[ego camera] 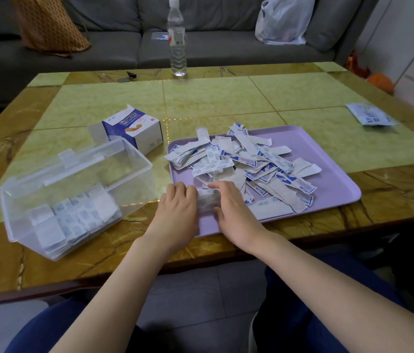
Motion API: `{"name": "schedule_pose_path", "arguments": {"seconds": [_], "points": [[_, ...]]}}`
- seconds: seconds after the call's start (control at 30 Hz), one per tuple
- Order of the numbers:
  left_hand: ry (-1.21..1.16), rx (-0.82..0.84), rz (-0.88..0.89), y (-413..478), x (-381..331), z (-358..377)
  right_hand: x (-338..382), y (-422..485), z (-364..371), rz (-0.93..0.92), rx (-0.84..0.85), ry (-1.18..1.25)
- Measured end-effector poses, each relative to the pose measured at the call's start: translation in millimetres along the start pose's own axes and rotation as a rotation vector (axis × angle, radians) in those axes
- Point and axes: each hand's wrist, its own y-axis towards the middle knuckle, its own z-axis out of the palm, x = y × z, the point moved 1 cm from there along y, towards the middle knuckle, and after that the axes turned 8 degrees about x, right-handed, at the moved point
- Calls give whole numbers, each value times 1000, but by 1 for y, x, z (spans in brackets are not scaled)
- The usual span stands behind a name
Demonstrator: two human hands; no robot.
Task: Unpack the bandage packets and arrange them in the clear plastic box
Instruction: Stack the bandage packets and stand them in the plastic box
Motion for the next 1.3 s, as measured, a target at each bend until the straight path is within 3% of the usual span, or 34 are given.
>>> {"name": "schedule_pose_path", "arguments": {"seconds": [0.13, 0.23, 0.47, 0.77, 0.87, 1.2, 1.3], "points": [[-4, -40, 98, 2, -10, 3, 4, 1, 8, -77, -12, -21], [-30, -114, 137, 4, -9, -1, 1, 3, 4, -28, -70, -4], [16, -23, -26, -3, -8, 5, -4, 3, 1, -19, -45, -111], [113, -55, -24, -6, -12, 7, -7, 5, 0, 36, -38, -106], [84, -1, -26, -10, -12, -1, -6, 3, -2, 10, -61, -82], [-217, -150, -57, -29, 4, -36, 17, -5, -17, -251, -147, 119], [-250, -181, -75, -43, 11, -46, 29, -6, -20, -267, -91, 127]]}}
